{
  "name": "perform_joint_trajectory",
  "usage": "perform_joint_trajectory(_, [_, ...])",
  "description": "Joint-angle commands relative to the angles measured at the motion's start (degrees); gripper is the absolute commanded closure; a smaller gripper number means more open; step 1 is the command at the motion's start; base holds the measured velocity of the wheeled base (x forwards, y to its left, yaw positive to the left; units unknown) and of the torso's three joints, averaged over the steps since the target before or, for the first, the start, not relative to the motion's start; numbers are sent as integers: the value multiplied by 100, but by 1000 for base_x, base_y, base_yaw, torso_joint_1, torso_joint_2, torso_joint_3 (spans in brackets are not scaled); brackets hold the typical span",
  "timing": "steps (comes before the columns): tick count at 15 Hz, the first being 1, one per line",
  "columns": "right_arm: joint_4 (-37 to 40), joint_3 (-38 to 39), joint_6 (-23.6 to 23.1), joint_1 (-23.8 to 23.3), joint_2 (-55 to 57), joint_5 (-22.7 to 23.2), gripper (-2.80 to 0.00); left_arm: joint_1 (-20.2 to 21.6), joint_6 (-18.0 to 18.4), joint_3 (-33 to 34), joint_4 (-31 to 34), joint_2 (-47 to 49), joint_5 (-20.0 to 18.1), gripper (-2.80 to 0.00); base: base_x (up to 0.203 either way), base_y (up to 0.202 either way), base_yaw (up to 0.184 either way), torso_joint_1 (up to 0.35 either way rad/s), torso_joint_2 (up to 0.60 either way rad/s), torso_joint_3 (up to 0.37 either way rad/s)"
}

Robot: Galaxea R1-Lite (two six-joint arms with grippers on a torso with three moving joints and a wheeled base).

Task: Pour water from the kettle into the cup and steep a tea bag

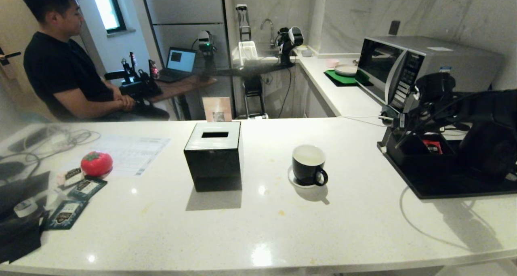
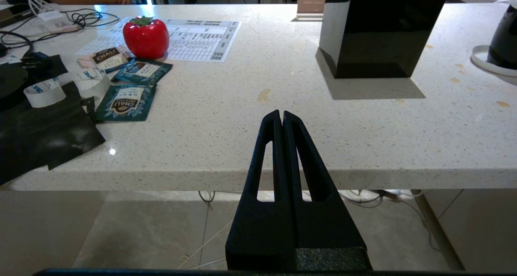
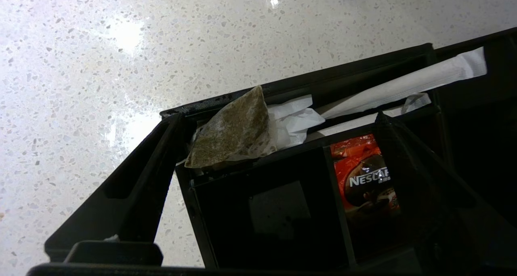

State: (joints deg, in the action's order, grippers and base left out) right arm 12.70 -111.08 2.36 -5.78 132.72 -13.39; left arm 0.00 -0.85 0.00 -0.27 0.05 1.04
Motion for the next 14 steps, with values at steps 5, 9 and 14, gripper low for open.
perform_joint_trajectory(5, [-13, -10, 1, -2, 44, -15, -280, 0, -3, 0, -8, 4, 2, 0, 0, 0, 0, 0, 0, 0])
perform_joint_trajectory(9, [-22, -10, 1, -2, 35, -15, -280, 0, -3, 0, -5, 4, 2, 0, 0, 0, 0, 0, 0, 0])
perform_joint_trajectory(14, [-22, -10, -8, -2, 35, -18, 0, 0, -3, 0, -1, 4, 2, 0, 0, 0, 0, 0, 0, 0])
